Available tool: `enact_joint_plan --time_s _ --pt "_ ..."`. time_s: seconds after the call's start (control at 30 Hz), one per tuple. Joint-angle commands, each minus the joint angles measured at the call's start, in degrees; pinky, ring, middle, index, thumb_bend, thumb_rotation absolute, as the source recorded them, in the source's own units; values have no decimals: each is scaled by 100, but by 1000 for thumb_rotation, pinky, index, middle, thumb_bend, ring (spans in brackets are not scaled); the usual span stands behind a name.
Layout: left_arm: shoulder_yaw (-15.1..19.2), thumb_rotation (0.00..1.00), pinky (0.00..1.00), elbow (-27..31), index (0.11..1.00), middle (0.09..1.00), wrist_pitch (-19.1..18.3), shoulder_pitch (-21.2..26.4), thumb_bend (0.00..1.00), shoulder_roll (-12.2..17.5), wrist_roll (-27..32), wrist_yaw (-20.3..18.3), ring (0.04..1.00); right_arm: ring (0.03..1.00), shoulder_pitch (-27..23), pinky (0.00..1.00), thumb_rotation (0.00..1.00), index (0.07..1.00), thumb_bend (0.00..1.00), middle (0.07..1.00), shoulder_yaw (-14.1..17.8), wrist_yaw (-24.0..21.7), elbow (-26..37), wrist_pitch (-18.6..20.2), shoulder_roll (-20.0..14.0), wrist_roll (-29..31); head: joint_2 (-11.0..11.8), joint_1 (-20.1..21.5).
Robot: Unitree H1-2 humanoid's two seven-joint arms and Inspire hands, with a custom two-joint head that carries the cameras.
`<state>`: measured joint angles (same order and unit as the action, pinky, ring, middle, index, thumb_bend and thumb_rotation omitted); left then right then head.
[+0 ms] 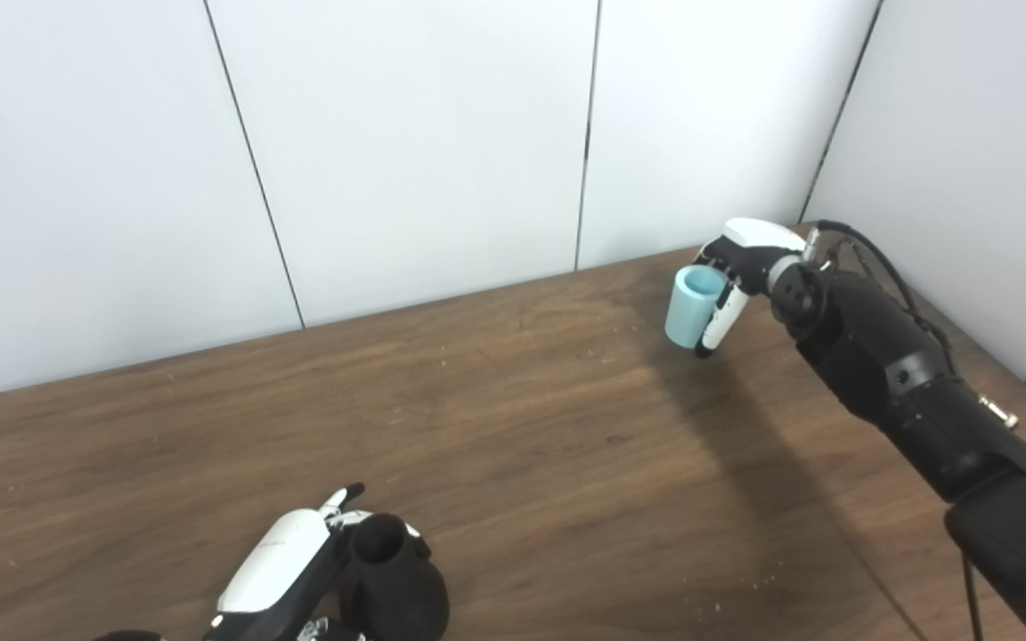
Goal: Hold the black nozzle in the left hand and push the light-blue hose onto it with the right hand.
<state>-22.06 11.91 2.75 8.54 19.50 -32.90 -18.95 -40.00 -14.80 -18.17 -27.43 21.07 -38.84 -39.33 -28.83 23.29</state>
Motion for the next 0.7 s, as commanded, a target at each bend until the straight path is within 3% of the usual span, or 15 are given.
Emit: enact_joint_plan --time_s 0.0,0.37,0.43,0.53,0.67 --pt "-104 0 1000 -138 473 499 -307 -161 523 166 -211 -339 723 723 -379 664 82 733 894 718 41 198 27 -167 -141 -28 -20 7" --pt "-140 0 1000 -47 470 502 -469 -94 522 146 -197 -427 724 711 -402 660 79 718 896 715 -21 150 38 -127 -102 -30 -65 17" --pt "-161 0 1000 -5 470 503 -518 -85 522 126 -215 -436 723 650 -394 594 72 719 892 684 -9 138 38 -99 -85 -7 -77 -19" --pt "-173 0 1000 56 470 502 -565 -76 522 110 -233 -457 723 715 -384 654 66 719 890 727 -16 70 58 -34 -68 8 -77 -19" --pt "-176 0 1000 83 470 502 -566 -78 522 130 -218 -445 722 707 -353 638 52 721 871 737 -23 -44 156 43 -73 21 -106 -7"
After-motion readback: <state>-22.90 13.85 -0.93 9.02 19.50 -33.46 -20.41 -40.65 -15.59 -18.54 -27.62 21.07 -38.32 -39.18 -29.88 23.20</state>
